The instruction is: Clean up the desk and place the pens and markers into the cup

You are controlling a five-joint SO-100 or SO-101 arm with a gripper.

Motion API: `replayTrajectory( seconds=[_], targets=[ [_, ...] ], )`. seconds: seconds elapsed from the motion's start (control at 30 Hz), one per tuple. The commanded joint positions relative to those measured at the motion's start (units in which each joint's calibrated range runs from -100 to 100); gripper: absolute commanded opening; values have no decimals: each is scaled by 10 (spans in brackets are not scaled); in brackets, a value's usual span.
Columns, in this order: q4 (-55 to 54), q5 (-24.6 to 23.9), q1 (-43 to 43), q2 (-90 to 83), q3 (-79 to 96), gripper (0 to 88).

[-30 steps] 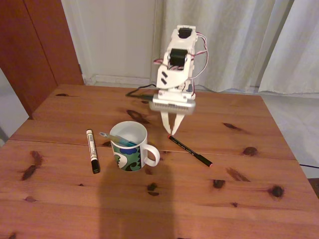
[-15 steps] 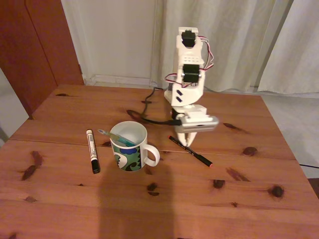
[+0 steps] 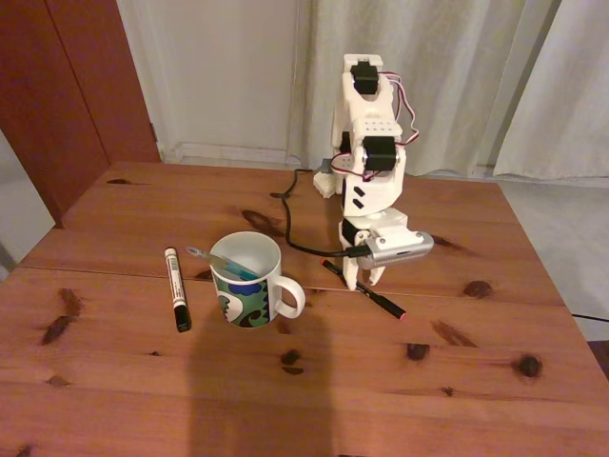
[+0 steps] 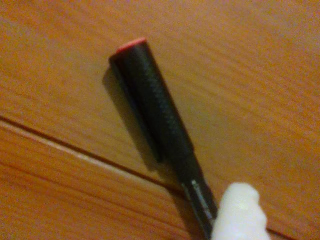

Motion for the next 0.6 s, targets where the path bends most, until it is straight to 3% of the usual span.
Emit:
replayTrajectory(
  seconds=[0.0, 0.57],
  targets=[
    [4, 5, -4, -2, -27, 140],
    [-4, 19, -17, -9, 77, 140]
  ],
)
